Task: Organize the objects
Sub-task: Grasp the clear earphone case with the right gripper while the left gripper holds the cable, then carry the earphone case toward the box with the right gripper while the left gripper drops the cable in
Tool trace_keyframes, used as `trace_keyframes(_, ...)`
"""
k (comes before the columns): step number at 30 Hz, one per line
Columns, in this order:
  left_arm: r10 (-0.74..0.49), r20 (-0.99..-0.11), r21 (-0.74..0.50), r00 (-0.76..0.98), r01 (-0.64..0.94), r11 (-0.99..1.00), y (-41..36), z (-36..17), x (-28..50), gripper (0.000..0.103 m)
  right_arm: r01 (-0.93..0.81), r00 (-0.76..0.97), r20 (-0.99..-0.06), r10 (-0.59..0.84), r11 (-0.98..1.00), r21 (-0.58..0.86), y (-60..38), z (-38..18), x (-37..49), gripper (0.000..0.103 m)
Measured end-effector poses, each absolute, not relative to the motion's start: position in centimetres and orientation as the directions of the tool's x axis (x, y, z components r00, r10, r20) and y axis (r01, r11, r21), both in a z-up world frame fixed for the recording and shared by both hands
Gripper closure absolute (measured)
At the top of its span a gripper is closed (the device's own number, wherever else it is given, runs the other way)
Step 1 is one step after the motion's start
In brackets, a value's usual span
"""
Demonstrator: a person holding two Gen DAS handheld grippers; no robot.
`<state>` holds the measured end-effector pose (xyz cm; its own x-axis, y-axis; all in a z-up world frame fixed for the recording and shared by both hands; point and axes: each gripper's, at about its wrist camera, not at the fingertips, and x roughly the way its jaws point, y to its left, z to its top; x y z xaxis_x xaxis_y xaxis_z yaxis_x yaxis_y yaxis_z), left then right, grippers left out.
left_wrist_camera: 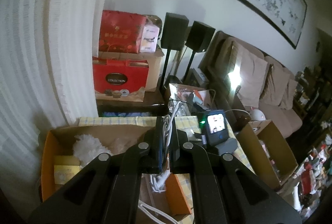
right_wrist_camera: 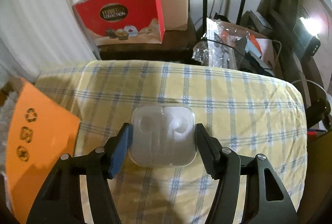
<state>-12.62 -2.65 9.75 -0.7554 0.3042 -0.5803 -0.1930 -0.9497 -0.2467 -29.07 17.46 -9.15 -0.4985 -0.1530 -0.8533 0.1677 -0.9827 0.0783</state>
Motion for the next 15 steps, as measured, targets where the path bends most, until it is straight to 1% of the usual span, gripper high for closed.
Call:
trace_keyframes(7,0.277,-0.582,-0.246,-0.765,-0.158,-0.956,-4.4,9.8,-11.4,0.099,0.208,-0.545,-0.82,-0.175,-0.976,0.07,16.8,-3.9,-25.8,0.039)
trace_keyframes(12,0.244,-0.581,-0.24,-0.776,-0.123,-0.963,-6.3,10.0,-10.3,0.099,0.28,-0.567,-0.792,-0.224,-0.957,0.071,14.7,0.2,-22.8,0.039)
trace_keyframes(15,0.212,-0.584,-0.226,-0.784,-0.094,-0.969,-7.6,10.1,-9.6,0.099,0.321,-0.564,-0.783,-0.263,-0.943,0.085,13.2,1.7,-21.4,0.039)
